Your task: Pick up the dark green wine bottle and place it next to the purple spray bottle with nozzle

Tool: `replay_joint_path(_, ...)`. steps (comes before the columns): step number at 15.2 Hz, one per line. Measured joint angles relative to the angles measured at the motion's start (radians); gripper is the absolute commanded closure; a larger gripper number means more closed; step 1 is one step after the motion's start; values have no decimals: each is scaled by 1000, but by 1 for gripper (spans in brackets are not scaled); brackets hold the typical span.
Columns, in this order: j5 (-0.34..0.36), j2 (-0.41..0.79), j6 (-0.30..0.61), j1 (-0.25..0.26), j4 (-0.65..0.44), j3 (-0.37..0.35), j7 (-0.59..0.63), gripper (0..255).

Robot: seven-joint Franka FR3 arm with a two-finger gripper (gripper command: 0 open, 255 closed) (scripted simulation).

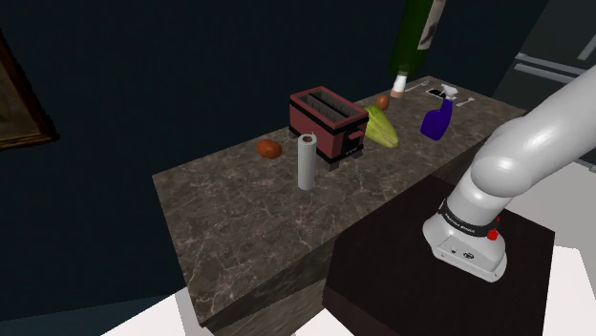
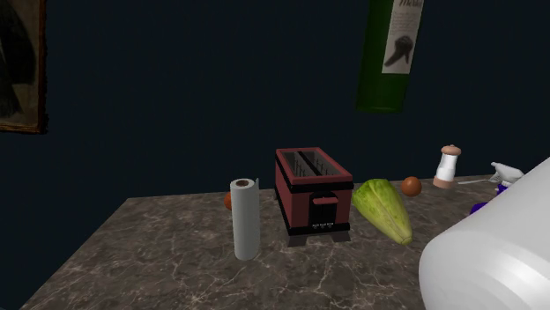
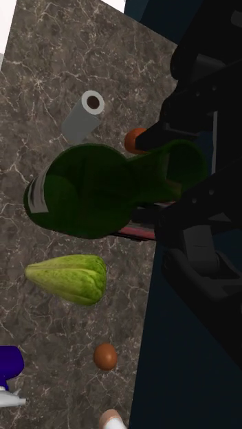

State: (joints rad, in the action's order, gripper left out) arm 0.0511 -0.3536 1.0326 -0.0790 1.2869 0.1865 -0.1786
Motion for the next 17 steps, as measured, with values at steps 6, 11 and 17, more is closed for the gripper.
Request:
replay_joint_path(6, 23, 41, -15, -35, -60, 144, -189, 255)
replay_joint_path(11, 0, 146, -34, -68, -182, 291, -362, 255)
replay_joint_path(17, -150, 361, -91, -183, -409, 520, -620, 255)
